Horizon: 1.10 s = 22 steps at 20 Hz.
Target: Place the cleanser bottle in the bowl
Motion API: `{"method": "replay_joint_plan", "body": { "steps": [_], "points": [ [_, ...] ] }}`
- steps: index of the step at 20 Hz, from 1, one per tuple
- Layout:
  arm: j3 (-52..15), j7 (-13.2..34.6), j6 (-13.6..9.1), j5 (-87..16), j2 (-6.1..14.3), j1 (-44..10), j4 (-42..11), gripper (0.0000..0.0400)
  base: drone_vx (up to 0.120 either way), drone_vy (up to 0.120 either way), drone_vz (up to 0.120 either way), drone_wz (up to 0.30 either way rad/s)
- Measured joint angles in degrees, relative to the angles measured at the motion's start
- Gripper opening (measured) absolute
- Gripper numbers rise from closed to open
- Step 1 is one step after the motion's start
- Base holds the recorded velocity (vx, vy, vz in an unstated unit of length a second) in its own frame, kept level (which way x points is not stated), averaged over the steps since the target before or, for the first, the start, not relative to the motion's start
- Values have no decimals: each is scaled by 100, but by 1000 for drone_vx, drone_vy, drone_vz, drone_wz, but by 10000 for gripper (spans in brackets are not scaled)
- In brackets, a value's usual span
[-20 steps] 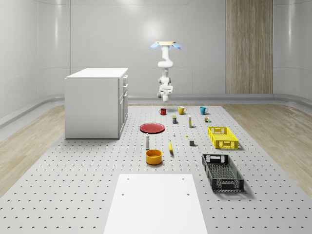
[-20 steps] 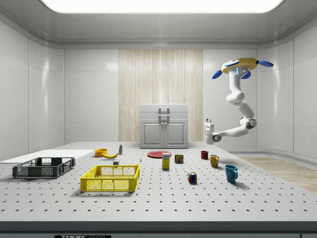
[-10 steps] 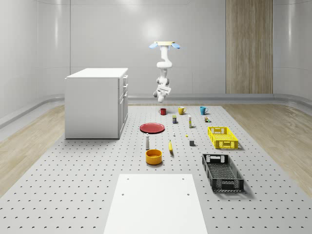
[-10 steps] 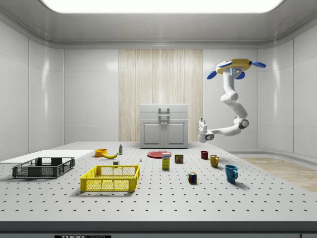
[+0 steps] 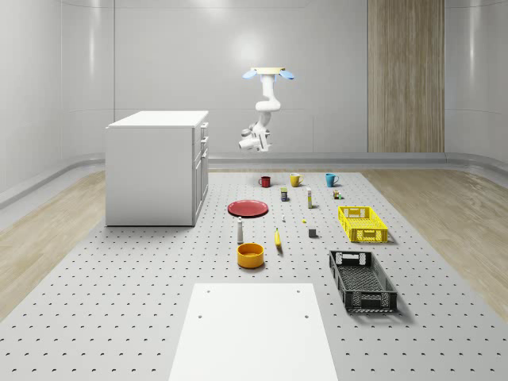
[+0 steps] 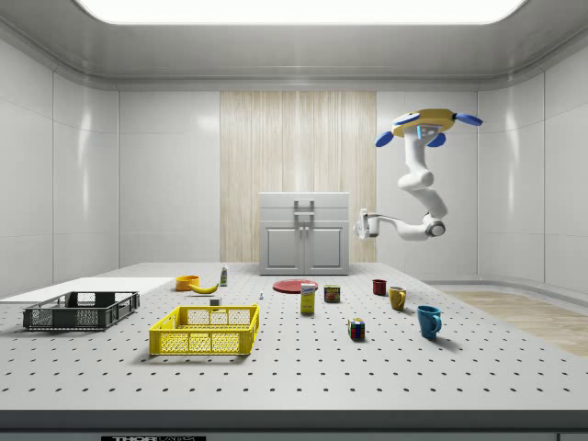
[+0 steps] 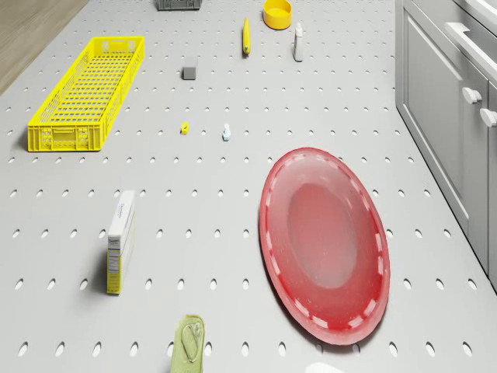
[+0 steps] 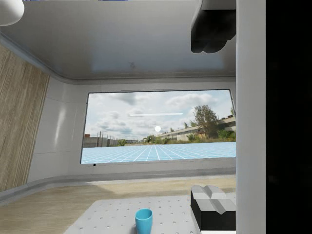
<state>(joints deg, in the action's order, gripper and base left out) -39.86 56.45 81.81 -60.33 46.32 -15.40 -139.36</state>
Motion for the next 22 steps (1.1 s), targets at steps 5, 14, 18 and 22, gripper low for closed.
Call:
{"method": "replay_joint_plan", "body": {
  "steps": [5,14,18,22],
  "points": [
    [-1536,1232,-354,-2999,410,-1355,-1685,400,120,0,0,0],
    [-2801,2770,-1343,-5112,1014,-3549,-2587,400,120,0,0,0],
    [-3008,3054,-1482,-5290,1209,-3977,-2641,400,120,0,0,0],
    [-3133,3220,-1501,-5330,1370,-4217,-2656,400,120,0,0,0]
  ]
}}
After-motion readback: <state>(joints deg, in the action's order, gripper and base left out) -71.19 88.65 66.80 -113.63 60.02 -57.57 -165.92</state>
